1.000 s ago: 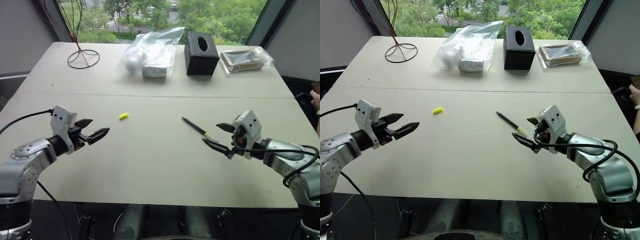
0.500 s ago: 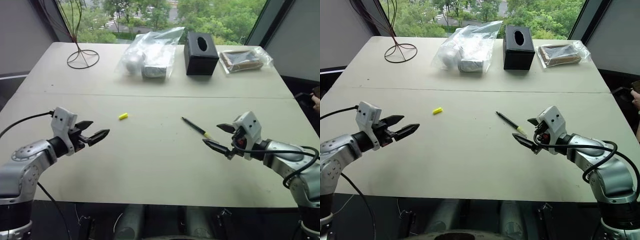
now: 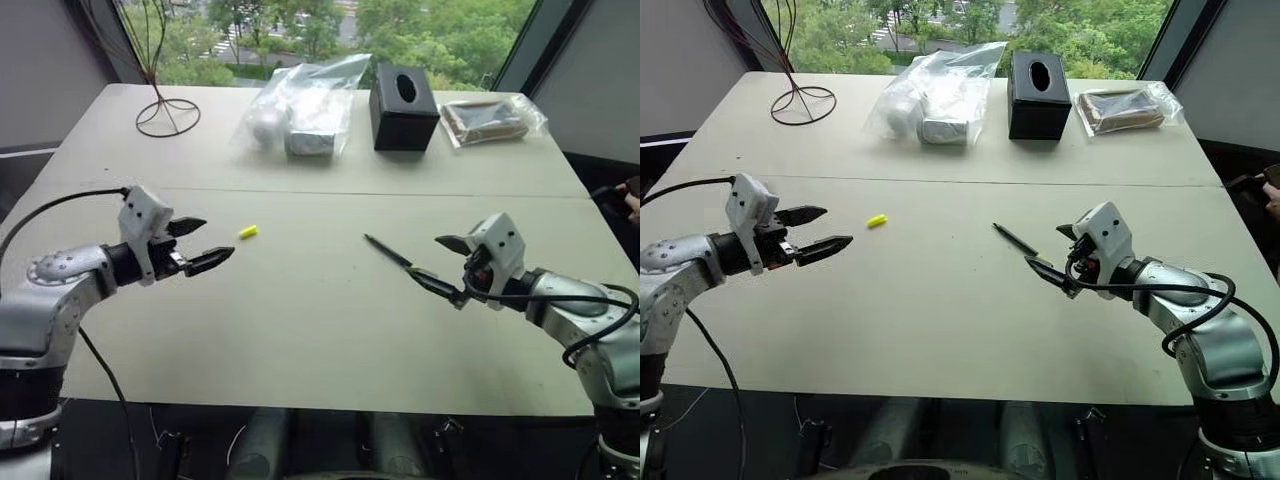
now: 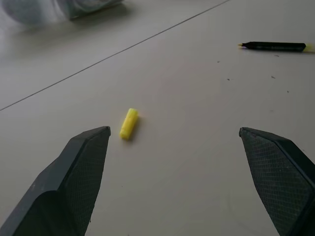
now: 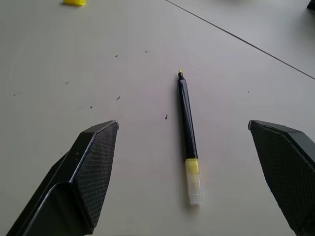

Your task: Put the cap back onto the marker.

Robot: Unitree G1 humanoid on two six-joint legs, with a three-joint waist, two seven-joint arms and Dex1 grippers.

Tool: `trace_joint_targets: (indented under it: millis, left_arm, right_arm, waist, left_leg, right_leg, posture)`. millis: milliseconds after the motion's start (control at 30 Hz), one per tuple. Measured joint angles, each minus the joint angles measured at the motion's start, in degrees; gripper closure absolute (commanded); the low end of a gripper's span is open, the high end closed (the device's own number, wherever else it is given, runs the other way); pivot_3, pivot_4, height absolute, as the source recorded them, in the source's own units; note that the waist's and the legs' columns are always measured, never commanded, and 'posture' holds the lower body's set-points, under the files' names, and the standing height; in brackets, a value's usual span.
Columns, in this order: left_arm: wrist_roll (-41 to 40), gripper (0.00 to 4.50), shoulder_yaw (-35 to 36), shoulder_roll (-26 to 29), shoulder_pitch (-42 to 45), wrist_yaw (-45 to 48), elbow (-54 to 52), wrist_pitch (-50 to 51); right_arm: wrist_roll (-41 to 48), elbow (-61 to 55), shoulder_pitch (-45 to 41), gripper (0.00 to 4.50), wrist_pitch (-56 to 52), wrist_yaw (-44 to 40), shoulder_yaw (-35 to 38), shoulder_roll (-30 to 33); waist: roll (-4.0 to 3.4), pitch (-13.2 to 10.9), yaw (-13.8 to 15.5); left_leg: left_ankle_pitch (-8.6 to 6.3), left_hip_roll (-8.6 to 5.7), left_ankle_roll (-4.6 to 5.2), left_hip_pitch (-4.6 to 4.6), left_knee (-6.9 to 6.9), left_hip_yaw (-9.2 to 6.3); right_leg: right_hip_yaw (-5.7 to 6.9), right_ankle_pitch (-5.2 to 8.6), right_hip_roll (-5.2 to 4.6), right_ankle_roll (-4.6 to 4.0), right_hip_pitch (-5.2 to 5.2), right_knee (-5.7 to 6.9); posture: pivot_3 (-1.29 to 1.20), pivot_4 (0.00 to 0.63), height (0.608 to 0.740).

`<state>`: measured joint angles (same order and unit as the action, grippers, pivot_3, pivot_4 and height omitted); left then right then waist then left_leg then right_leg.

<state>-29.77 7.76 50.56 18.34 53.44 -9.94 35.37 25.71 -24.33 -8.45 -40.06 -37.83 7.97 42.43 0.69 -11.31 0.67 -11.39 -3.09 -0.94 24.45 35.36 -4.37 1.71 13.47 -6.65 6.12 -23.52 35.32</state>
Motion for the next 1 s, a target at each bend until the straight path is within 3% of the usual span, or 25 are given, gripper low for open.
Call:
trace_joint_targets:
  millis: [267,433,733,1000]
  left_arm:
    - [4.82,0.11,-9.53,1.14,12.09,14.52,7.30,-7.76]
    - [7.85,0.11,-13.66,-2.42,17.65,18.23,12.31,-11.52]
    - [9.21,0.11,-15.14,-5.28,18.01,18.72,13.82,-12.20]
    - [9.10,0.11,-13.94,-5.50,15.33,17.32,12.25,-11.81]
  right_arm:
    - [-0.79,0.82,-0.87,0.12,0.18,1.81,-0.79,-2.45]
    - [-3.84,6.85,-4.47,0.12,4.35,3.33,-4.43,-7.63]
    - [-11.16,22.70,-13.11,0.12,11.57,1.91,-13.25,-12.40]
    - [-11.80,29.29,-15.15,0.12,12.92,-3.46,-13.78,-12.18]
  waist:
    - [0.02,-0.01,0.00]
    - [0.02,-0.01,-0.27]
    - [0.02,-0.02,-1.37]
    - [0.02,-0.02,-1.50]
  left_leg:
    - [0.01,0.02,0.02,0.01,-0.01,0.00]
    - [0.02,0.01,0.03,-0.04,0.03,0.02]
    - [0.03,-0.06,0.03,-0.06,0.11,-0.04]
    - [0.03,-0.02,0.03,-0.09,0.35,-0.12]
  right_leg:
    - [0.01,-0.01,0.06,0.02,-0.01,0.01]
    - [0.00,-0.07,0.11,0.12,0.05,0.06]
    - [0.00,-0.14,0.18,0.27,-0.03,0.47]
    - [0.00,-0.12,0.21,0.26,-0.04,0.76]
  posture:
    - [0.00,0.150,0.740]
    - [0.00,0.150,0.740]
    - [0.00,0.150,0.740]
    - [0.00,0.150,0.740]
